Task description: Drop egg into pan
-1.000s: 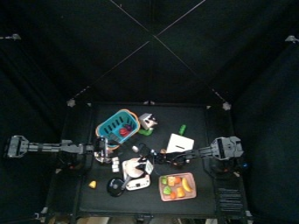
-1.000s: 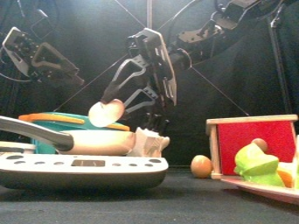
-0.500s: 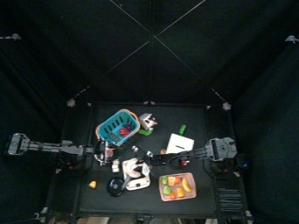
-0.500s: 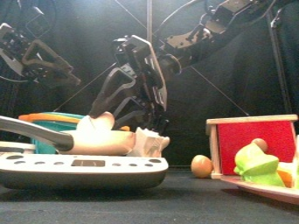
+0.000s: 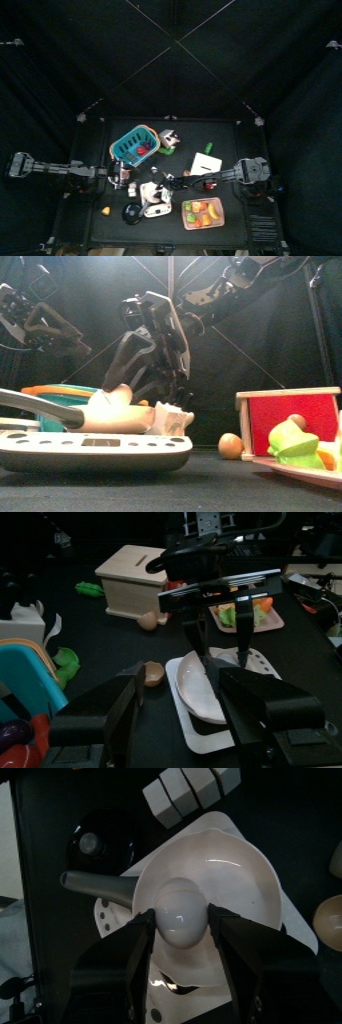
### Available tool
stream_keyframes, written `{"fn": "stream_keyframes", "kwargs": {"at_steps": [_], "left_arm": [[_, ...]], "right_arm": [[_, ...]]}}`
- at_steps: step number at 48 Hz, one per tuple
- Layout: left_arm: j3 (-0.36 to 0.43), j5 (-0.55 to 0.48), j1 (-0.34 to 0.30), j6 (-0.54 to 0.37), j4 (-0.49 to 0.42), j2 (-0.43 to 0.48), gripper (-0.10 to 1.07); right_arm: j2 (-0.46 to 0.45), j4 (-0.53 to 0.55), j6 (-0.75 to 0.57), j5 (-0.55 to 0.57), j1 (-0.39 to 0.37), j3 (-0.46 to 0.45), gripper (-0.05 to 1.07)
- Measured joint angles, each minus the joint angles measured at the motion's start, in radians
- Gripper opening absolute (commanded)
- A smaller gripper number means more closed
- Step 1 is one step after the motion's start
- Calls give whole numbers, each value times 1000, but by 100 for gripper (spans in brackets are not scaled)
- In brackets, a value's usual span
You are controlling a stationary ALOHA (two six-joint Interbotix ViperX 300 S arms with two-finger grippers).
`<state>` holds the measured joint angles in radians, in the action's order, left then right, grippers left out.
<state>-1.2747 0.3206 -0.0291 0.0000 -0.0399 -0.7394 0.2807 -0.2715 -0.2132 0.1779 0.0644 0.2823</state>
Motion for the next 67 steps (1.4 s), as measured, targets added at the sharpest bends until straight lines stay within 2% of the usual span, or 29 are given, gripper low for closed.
{"fn": "stream_keyframes", "kwargs": {"at_steps": [11,20,41,67], "left_arm": [[-5,0,0,0,0,0,87],[-5,0,0,0,0,0,87],[-5,0,0,0,0,0,87],[-6,0,0,0,0,0,87]], "right_arm": [[3,-9,0,2,-2,-2,87],[3,-11,2,9,-2,-8,93],[3,-3,0,78,-3,-54,93],[3,-3,2,120,-5,-61,92]]}}
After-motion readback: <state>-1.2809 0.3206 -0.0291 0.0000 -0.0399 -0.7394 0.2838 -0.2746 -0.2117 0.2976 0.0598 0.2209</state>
